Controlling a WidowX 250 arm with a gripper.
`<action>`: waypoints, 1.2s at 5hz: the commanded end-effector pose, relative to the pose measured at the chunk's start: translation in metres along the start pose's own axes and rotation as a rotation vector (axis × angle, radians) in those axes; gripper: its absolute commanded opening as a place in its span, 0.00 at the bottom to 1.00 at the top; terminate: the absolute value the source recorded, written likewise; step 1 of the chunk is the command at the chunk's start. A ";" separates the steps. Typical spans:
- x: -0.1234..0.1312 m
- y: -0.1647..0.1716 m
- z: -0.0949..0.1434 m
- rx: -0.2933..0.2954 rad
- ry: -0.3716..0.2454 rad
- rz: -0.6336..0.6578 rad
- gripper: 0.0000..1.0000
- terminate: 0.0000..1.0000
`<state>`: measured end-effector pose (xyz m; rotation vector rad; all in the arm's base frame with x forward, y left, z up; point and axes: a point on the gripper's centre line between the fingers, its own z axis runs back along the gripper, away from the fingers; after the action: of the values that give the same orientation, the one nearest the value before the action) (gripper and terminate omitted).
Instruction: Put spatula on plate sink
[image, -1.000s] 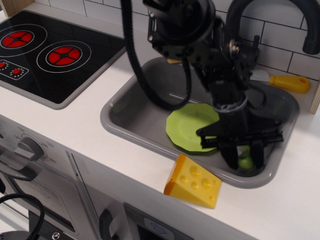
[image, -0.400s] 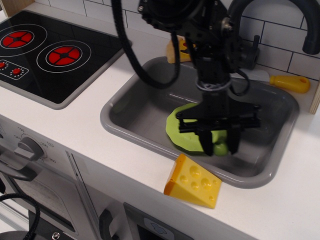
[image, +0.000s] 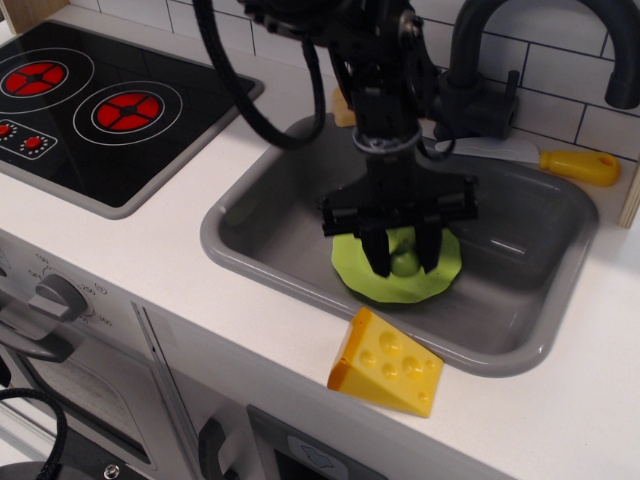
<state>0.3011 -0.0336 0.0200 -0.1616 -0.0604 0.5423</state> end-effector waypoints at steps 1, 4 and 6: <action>0.018 0.001 0.006 0.008 -0.010 0.015 1.00 0.00; 0.005 -0.004 0.047 -0.032 0.005 0.007 1.00 0.00; -0.002 -0.014 0.068 -0.055 0.050 -0.009 1.00 0.00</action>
<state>0.2930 -0.0361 0.0704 -0.2067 0.0366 0.5382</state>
